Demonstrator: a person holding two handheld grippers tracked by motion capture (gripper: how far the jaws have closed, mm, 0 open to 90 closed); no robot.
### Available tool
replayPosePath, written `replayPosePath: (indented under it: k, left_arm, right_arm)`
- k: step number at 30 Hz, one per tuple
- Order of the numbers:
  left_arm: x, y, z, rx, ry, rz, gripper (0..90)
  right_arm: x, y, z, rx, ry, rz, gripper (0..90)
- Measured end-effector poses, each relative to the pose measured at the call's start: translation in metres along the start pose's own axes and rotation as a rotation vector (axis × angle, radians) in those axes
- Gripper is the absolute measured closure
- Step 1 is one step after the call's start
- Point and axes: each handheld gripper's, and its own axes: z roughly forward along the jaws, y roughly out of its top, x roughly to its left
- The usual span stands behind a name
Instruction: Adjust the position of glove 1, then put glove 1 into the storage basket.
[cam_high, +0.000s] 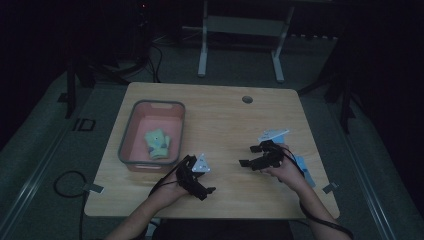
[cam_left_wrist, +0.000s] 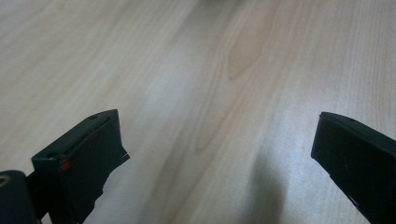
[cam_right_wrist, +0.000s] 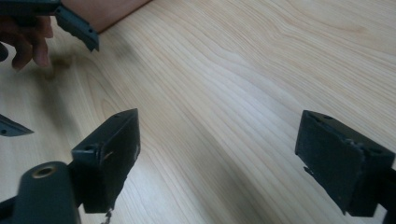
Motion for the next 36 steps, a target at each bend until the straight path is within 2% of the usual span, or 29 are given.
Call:
replayPosePath:
  k: [3, 4, 8, 11, 15, 17, 21, 24, 26, 29, 31, 32, 36]
  left_arm:
    - [-0.004, -0.006, 0.004, 0.006, 0.005, 0.014, 2.2]
    - [-0.005, -0.008, 0.005, -0.003, 0.006, 0.004, 2.2]
    - [-0.006, -0.013, 0.008, 0.011, 0.004, 0.011, 2.2]
    - [-0.008, -0.016, 0.008, 0.009, 0.011, 0.011, 2.2]
    - [-0.01, -0.017, 0.006, -0.001, 0.025, 0.01, 2.1]
    - [-0.011, -0.017, 0.006, -0.003, 0.028, 0.011, 2.1]
    - [-0.014, -0.02, 0.002, -0.017, 0.041, 0.014, 2.2]
    - [-0.015, -0.023, -0.001, -0.036, 0.051, 0.004, 2.2]
    - [-0.014, -0.025, -0.003, -0.037, 0.056, -0.003, 2.2]
    - [-0.014, -0.027, -0.005, -0.037, 0.071, -0.003, 2.2]
    - [-0.013, -0.028, -0.006, -0.039, 0.073, -0.008, 2.2]
    - [-0.013, -0.028, -0.007, -0.043, 0.076, -0.012, 2.2]
    - [-0.012, -0.028, -0.008, -0.04, 0.075, -0.006, 2.2]
  right_arm:
    - [-0.002, -0.007, -0.007, -0.02, -0.01, 0.003, 20.7]
    - [-0.004, -0.01, -0.012, -0.031, -0.015, 0.006, 22.7]
    - [-0.012, -0.016, -0.027, -0.064, -0.059, 0.005, 31.0]
    - [-0.021, -0.021, -0.04, -0.077, -0.109, 0.003, 37.7]
    - [-0.038, -0.027, -0.054, -0.085, -0.178, 0.03, 46.1]
    - [-0.048, -0.03, -0.061, -0.08, -0.215, 0.05, 52.3]
    - [-0.066, -0.032, -0.07, -0.061, -0.281, 0.077, 57.5]
    - [-0.078, -0.031, -0.07, -0.033, -0.318, 0.074, 60.5]
    - [-0.086, -0.031, -0.066, -0.003, -0.336, 0.054, 62.4]
    - [-0.098, -0.031, -0.056, 0.03, -0.332, 0.059, 62.7]
    - [-0.101, -0.031, -0.052, 0.041, -0.328, 0.055, 62.5]
    - [-0.106, -0.03, -0.043, 0.065, -0.32, 0.054, 61.1]
    - [-0.111, -0.029, -0.031, 0.101, -0.339, 0.043, 54.5]
